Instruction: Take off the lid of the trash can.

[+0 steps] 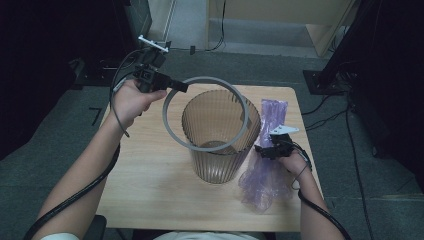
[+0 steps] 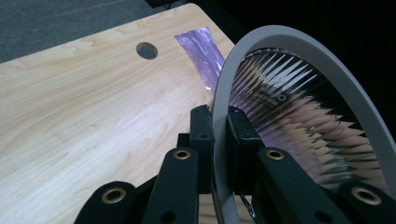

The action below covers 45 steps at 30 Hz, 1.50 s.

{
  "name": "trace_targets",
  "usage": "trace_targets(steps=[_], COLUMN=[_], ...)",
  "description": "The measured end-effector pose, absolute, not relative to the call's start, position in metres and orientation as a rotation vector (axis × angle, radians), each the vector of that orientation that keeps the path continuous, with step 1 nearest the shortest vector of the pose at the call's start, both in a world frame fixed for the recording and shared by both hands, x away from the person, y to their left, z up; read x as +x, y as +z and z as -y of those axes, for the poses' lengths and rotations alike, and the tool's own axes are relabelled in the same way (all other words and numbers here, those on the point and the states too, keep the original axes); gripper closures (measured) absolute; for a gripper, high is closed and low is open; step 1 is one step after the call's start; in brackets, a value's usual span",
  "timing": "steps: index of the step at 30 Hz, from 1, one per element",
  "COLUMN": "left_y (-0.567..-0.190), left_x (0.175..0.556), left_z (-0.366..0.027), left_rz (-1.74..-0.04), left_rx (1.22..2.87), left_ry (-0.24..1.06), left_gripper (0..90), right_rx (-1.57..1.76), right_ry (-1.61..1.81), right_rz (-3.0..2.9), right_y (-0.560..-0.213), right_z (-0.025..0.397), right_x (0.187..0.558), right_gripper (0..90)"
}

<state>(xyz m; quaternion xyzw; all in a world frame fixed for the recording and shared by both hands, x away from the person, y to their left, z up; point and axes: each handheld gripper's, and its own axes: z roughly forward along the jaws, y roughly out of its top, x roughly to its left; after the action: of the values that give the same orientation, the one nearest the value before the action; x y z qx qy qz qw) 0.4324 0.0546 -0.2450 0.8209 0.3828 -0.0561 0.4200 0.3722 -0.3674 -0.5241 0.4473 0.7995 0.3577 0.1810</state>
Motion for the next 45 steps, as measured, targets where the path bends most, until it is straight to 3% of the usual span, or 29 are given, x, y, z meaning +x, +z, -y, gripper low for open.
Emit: trace_targets(steps=[4,45], left_y=[-0.246,-0.271], left_x=[0.434,0.431], left_z=[-0.062,-0.150], left_rz=[-0.965,-1.152], left_rx=[2.029,1.900], left_ry=[-0.187,-0.158], left_gripper=[82.8,82.7], right_rx=[1.259,1.280], right_ry=[1.009,1.005], right_rz=[-2.259,-2.240], right_y=[-0.524,-0.524], right_z=[0.368,0.365], right_x=[0.372,0.372], right_gripper=[12.9,12.4])
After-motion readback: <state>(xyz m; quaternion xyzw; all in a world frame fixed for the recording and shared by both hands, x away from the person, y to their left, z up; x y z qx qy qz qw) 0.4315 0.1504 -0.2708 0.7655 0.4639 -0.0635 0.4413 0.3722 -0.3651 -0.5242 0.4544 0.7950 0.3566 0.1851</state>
